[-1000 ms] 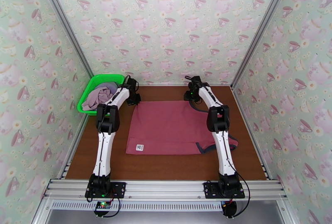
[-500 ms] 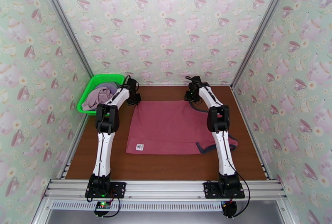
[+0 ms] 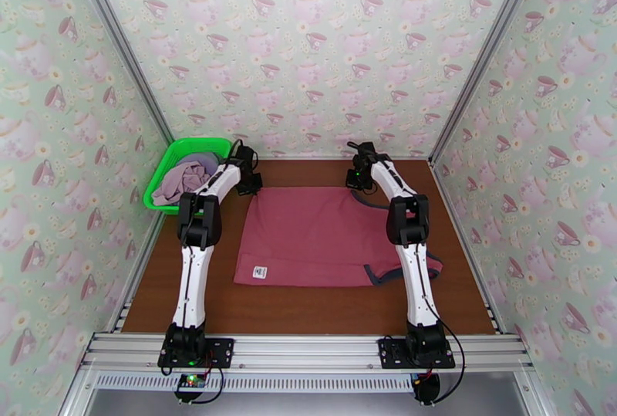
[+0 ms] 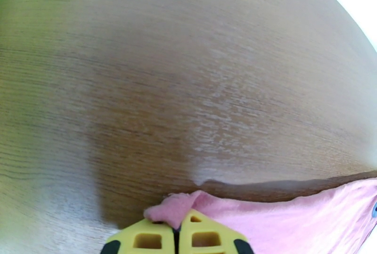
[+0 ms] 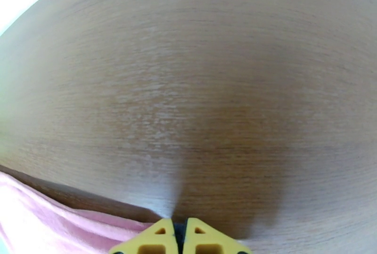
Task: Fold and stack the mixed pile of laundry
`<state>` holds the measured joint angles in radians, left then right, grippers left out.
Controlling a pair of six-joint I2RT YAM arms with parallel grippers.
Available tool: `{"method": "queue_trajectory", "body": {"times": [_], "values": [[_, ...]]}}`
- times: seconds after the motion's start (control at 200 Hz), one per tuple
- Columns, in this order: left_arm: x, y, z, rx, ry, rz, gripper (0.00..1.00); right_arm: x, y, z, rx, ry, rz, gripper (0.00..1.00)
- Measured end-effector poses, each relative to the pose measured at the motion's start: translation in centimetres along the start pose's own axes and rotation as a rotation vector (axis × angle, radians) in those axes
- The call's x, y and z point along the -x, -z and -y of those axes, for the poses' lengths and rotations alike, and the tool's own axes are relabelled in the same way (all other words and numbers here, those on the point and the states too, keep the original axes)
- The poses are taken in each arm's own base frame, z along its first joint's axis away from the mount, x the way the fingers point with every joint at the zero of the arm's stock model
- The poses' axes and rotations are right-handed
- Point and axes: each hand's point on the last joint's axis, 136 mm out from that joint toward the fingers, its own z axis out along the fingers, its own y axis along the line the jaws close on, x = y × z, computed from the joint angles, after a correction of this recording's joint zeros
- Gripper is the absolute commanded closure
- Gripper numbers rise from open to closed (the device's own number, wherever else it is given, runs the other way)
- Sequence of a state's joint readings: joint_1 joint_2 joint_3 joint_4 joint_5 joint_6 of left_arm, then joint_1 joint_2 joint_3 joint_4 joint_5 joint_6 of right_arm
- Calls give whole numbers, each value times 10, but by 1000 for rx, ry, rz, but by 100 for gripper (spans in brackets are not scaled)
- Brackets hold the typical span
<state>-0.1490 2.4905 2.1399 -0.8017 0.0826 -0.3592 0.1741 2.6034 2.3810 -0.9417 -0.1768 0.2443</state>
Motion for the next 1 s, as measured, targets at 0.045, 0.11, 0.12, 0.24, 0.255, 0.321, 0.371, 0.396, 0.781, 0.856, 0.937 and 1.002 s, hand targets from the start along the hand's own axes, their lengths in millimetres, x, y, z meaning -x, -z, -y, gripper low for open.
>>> {"method": "queue_trajectory", "body": {"times": [0.045, 0.11, 0.12, 0.24, 0.255, 0.321, 0.371, 0.396, 0.781, 0.856, 0.937, 1.002], "values": [[0, 1, 1, -6, 0, 7, 100, 0, 0, 0, 2, -5, -1, 100], [-1, 2, 1, -17, 3, 19, 100, -1, 1, 0, 3, -8, -3, 100], [-2, 2, 1, -18, 4, 22, 100, -2, 1, 0, 3, -8, -4, 100], [-11, 8, -1, -31, 2, 29, 100, -7, 7, -1, 2, -13, -12, 100], [-13, 9, -1, -32, 2, 28, 100, -8, 9, -1, 4, -14, -13, 100], [-22, 15, -3, -35, -1, 25, 100, -12, 16, -2, 10, -15, -12, 100], [-29, 21, -3, -39, -3, 25, 100, -15, 25, -4, 15, -14, -4, 100], [-31, 25, -3, -43, -6, 31, 100, -15, 30, -5, 20, -12, 5, 100], [-37, 72, 3, -115, -25, 173, 100, -34, 77, -11, 70, -7, 145, 100], [-45, 73, -1, -117, -26, 176, 100, -44, 78, -9, 74, -13, 158, 100], [-50, 77, -3, -119, -26, 183, 100, -55, 80, -7, 74, -21, 176, 100], [-53, 83, -4, -122, -27, 195, 100, -62, 83, -7, 76, -24, 199, 100]]}}
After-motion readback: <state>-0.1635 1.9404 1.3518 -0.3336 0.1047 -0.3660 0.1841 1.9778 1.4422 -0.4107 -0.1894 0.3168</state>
